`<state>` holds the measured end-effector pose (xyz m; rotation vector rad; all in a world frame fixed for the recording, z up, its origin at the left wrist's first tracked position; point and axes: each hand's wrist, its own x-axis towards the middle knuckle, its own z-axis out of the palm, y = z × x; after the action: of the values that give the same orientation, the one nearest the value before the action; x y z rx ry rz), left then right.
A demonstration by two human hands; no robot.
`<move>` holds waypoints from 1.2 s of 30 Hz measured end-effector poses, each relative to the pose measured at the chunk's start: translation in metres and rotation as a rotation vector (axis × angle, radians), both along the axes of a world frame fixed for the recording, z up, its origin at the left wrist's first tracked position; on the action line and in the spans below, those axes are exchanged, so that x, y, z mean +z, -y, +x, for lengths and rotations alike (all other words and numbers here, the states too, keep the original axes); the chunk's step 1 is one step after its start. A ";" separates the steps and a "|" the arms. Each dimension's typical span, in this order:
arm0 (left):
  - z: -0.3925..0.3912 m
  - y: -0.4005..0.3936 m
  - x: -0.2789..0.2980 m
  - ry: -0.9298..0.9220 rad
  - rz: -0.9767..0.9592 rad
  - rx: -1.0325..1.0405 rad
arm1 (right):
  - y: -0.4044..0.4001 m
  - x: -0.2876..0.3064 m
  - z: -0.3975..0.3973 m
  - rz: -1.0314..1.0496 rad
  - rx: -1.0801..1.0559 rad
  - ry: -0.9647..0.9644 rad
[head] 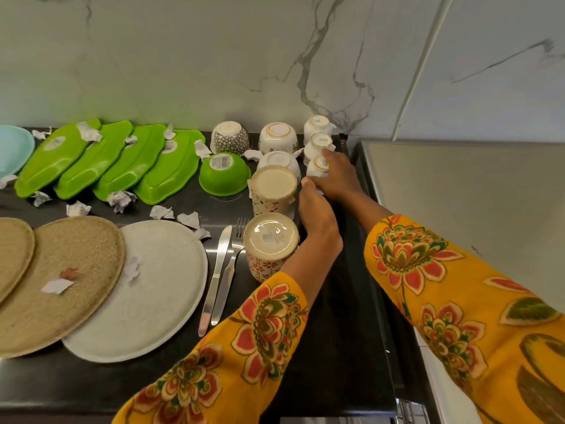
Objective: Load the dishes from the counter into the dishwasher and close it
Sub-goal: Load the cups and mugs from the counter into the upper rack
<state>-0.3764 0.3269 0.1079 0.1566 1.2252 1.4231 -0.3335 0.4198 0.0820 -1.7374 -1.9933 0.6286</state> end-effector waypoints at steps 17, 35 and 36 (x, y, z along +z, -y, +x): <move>0.030 0.074 0.010 0.060 -0.002 0.016 | 0.108 0.006 0.049 0.137 -0.047 -0.120; 0.130 0.278 -0.009 0.060 -0.029 -0.056 | 0.336 0.003 0.178 0.081 -0.075 -0.097; 0.136 0.286 -0.011 0.063 -0.023 -0.063 | 0.345 0.002 0.184 0.087 -0.073 -0.091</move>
<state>-0.2407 0.0407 0.0967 0.1326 1.1746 1.3490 -0.1495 0.0748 0.0837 -1.6915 -1.8592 0.5780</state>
